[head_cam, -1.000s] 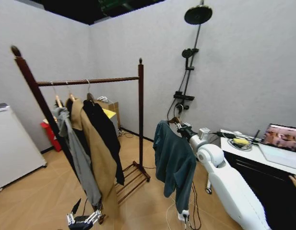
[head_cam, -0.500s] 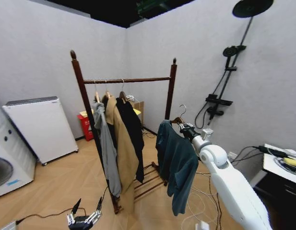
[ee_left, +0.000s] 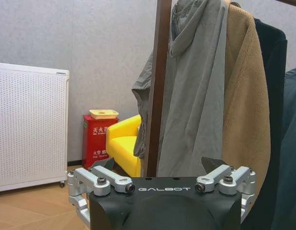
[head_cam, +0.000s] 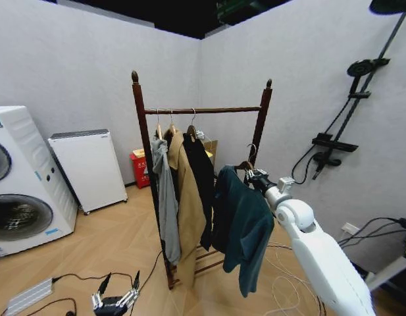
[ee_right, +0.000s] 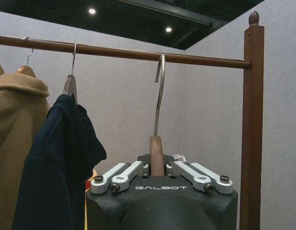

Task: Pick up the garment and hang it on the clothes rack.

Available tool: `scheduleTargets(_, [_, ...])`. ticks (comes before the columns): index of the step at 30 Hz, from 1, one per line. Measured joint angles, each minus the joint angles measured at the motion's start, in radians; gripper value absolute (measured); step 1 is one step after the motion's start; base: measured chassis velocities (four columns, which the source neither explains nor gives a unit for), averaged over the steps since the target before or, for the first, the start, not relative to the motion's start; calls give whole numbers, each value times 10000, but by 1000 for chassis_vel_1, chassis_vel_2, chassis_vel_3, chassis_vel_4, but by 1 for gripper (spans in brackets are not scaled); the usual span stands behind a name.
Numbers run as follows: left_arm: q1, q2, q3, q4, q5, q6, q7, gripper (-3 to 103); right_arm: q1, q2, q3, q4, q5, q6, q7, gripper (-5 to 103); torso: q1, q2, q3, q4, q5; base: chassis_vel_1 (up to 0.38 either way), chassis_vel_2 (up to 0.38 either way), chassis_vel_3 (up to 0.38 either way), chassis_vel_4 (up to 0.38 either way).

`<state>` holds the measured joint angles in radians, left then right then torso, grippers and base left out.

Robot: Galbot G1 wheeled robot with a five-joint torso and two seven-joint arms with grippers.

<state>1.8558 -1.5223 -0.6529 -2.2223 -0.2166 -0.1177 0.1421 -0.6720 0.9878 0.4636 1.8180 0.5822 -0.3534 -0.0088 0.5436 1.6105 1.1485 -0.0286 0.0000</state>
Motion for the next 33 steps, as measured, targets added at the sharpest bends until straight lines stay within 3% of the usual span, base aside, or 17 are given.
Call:
scheduleTargets(19, [-2, 0, 0, 0, 0, 0, 0, 100, -66, 80, -216, 280, -152, 50, -92, 10, 9, -3, 3, 5, 0, -76, 87, 88, -75])
scheduleTargets(33, [-1, 0, 0, 0, 0, 0, 0, 100, -49, 190, -241, 59, -203, 122, -286, 10, -3, 1, 0, 10, 0, 49, 28, 21, 44])
